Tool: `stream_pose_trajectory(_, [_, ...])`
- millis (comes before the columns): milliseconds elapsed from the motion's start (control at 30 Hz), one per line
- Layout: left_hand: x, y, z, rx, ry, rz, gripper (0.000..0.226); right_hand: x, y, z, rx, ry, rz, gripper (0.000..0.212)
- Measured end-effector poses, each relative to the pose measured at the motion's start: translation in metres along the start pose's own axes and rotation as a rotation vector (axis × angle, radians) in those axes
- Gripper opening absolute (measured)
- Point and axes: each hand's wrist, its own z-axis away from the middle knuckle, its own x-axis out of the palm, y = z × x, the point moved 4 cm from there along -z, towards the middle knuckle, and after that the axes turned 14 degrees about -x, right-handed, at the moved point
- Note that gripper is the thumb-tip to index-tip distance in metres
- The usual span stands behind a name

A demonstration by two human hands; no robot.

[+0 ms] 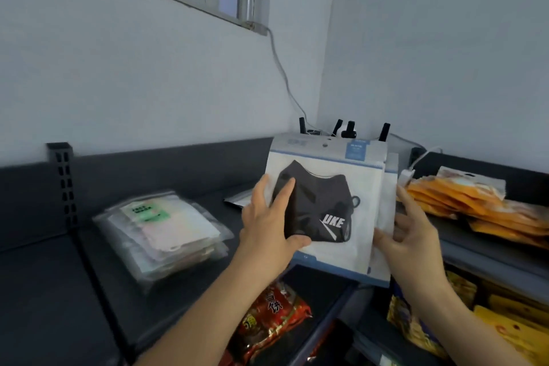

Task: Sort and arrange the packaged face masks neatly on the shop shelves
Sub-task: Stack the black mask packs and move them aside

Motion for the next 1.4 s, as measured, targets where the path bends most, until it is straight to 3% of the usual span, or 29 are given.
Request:
stream_pose_trajectory(200, [0.001, 0.003, -0.061, 0.002, 0.028, -0.008, 0.093, 0.025, 0.020, -0.054, -0.037, 0.054, -0.029, 0.074])
stream_pose_trajectory(500, [0.013, -0.023, -0.104, -0.242, 0.088, -0.107, 0.090, 0.086, 0.075, -0.119, 0.013, -0.024, -0.099, 0.055])
stream_pose_trajectory(767, [0.017, -0.038, -0.131, -0.451, 0.203, -0.268, 0.090, 0.150, 0.118, -0.175, 0.058, -0.332, -0.288, 0.056])
stream_pose_trajectory(900, [0.027, -0.039, -0.143, -0.606, 0.190, -0.375, 0.088, 0.175, 0.148, -0.199, 0.146, -0.541, -0.367, 0.047])
stream_pose_trajectory(1133, [0.057, -0.045, -0.147, -0.822, 0.100, -0.594, 0.072, 0.199, 0.194, -0.202, 0.160, -0.843, -0.148, 0.033])
stream_pose_trajectory(1300, [0.069, -0.037, -0.145, -0.840, 0.196, -0.550, 0.073, 0.200, 0.193, -0.204, 0.084, -0.942, -0.245, 0.048])
stream_pose_trajectory(1400, [0.078, -0.032, -0.145, -0.813, 0.150, -0.437, 0.093, 0.202, 0.196, -0.198, 0.079, -1.085, -0.292, 0.065])
